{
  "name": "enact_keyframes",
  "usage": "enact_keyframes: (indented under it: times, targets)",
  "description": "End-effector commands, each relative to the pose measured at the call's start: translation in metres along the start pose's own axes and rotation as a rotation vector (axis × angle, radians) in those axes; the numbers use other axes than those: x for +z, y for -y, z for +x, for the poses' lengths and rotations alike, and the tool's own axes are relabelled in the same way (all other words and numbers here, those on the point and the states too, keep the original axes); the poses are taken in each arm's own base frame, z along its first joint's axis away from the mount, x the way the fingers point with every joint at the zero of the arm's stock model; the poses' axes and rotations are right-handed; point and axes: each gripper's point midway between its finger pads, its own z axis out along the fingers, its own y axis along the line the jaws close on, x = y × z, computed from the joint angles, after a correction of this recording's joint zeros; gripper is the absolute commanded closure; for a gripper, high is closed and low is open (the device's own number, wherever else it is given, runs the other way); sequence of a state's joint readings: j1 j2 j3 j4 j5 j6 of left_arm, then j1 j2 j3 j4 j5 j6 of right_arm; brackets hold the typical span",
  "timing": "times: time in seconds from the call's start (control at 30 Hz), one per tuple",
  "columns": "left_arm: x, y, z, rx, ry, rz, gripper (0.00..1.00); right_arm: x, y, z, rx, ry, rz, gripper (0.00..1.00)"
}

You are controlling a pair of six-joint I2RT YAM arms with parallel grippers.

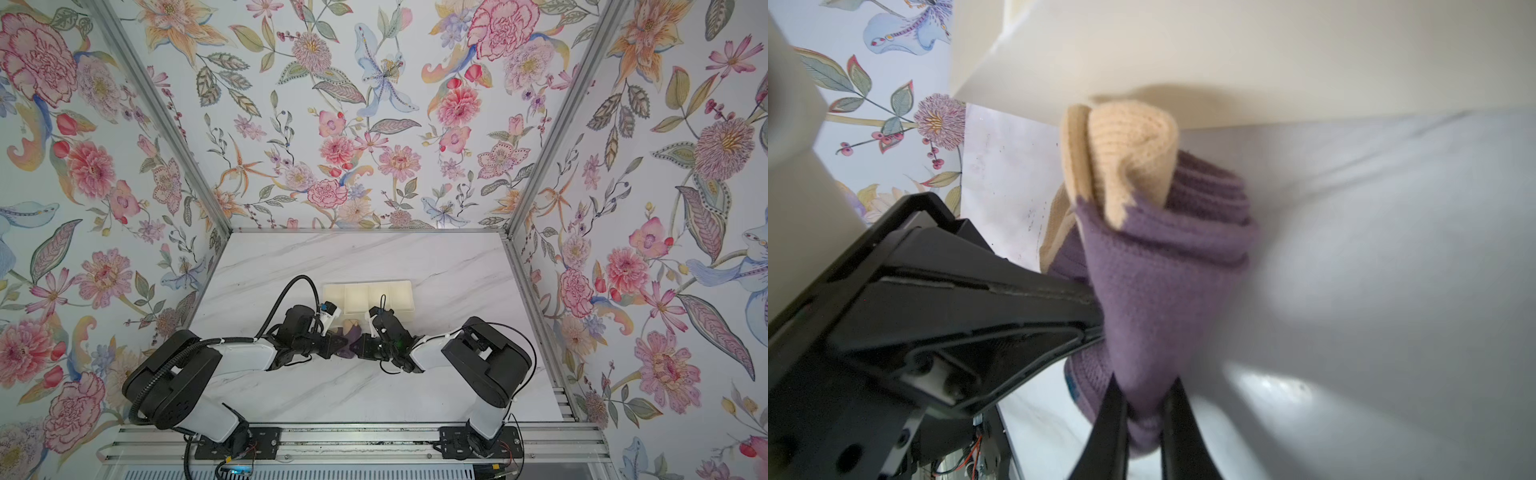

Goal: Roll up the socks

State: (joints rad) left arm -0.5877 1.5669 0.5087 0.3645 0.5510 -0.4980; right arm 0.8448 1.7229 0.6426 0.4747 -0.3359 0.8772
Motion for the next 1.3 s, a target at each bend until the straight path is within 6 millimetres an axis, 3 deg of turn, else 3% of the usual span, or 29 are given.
enact_keyframes:
  times: [0.0,0.43,0.7,0.8,0.87,1.03,1.27]
  targets:
    - [0.006,-0.019,0.074,-0.105,-0.24,-0.101,1.0,-0.011,0.005,0.001,-0.09,-0.019,0.109,0.93]
    - [0.022,0.018,0.062,-0.056,-0.243,-0.032,1.0,-0.04,0.008,0.012,-0.182,-0.094,0.254,0.94]
    - [0.029,0.014,0.072,-0.054,-0.27,-0.043,1.0,-0.033,-0.007,0.008,-0.217,-0.101,0.229,0.92]
    - [0.031,0.009,0.08,-0.055,-0.291,-0.057,1.0,-0.028,-0.01,0.008,-0.213,-0.113,0.207,0.83]
    - [0.032,0.006,0.084,-0.058,-0.3,-0.062,1.0,-0.028,-0.009,0.006,-0.207,-0.112,0.207,0.72]
    - [0.031,0.002,0.087,-0.063,-0.305,-0.07,1.0,-0.04,-0.006,-0.002,-0.205,-0.077,0.206,0.58]
    - [0.026,-0.003,0.081,-0.073,-0.285,-0.077,1.0,-0.068,0.023,-0.018,-0.205,-0.019,0.341,0.58]
